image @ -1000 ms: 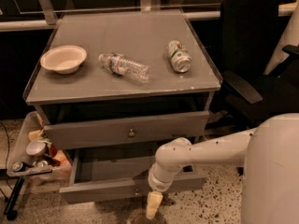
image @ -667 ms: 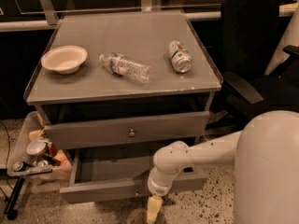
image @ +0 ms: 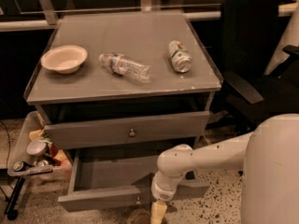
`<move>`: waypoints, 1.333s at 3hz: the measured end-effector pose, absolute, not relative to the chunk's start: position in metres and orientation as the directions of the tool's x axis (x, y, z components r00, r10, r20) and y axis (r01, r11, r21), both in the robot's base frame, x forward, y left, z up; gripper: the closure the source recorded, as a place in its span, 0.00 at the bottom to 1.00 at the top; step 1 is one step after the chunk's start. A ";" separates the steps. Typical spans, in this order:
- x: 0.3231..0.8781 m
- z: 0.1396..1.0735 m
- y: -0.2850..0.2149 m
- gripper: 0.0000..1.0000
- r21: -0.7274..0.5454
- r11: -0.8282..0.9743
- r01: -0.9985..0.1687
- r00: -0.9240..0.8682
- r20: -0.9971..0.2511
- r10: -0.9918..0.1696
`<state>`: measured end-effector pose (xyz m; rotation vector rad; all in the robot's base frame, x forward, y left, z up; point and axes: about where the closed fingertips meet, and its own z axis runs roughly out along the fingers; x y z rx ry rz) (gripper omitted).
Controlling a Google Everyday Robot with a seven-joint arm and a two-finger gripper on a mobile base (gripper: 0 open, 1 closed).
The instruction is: Open middle drawer
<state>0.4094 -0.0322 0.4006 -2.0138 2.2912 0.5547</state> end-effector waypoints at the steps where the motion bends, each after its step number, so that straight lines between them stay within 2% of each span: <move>1: 0.375 0.413 -0.051 0.00 0.285 0.102 -0.953 -0.180 -0.262 -0.948; 4: 0.371 0.418 -0.049 0.00 0.297 0.109 -0.949 -0.191 -0.263 -0.946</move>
Offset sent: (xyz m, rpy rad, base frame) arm -0.1126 -0.0692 0.0643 0.0275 0.1160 -0.0890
